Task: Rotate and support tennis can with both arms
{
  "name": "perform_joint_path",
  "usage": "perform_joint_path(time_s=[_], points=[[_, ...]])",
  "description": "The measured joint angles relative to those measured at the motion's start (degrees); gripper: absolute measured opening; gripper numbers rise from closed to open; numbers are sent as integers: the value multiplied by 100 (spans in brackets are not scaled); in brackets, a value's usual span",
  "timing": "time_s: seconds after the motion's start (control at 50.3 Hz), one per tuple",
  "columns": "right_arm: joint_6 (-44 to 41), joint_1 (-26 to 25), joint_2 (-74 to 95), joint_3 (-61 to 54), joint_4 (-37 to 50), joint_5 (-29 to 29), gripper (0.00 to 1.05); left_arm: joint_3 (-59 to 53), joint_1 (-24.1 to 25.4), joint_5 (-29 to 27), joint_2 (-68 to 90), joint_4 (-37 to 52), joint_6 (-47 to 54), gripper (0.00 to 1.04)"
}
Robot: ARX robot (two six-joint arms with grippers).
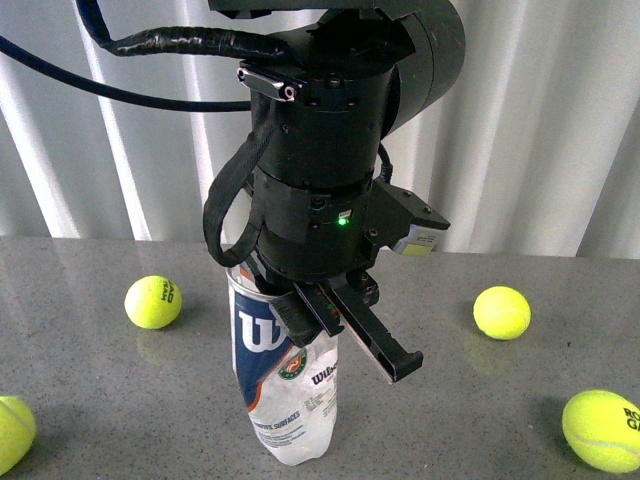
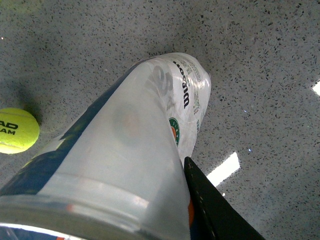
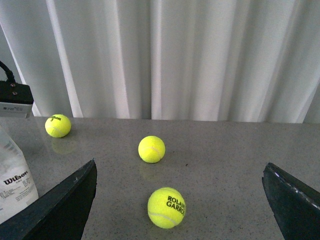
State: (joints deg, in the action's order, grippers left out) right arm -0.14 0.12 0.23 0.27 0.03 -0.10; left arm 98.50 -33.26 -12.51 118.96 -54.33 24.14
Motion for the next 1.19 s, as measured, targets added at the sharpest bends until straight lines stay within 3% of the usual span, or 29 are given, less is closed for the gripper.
perform_joint_path(time_s=[0.179,0.239,0.378,0.696,0.776,0.915,0.995,1.114,1.194], points=[[0,0,-2,0,0,-2,98,-94,7,-42,4,229,20,4],[0,0,-2,0,0,-2,98,-109,4,-35,4,245,15,9],[0,0,-2,0,0,-2,98,-131,-24,153,15,271,-87,29],[0,0,-2,0,0,0,98,509,-186,492,-282,-273,-640,91],[0,0,0,0,0,0,98,487,-181,516,-437,-267,-697,100],[0,0,-2,0,0,-2,98,55,-98,951,-1032,223,-1274,98],[0,0,-2,0,0,-2,98,-619,-72,1246,-1631,1294,-2177,98],[0,0,0,0,0,0,98,-1775,-87,885,-2592,2771,-3735,98],[0,0,0,0,0,0,98,-2006,-87,820,-2885,2942,-4321,98]])
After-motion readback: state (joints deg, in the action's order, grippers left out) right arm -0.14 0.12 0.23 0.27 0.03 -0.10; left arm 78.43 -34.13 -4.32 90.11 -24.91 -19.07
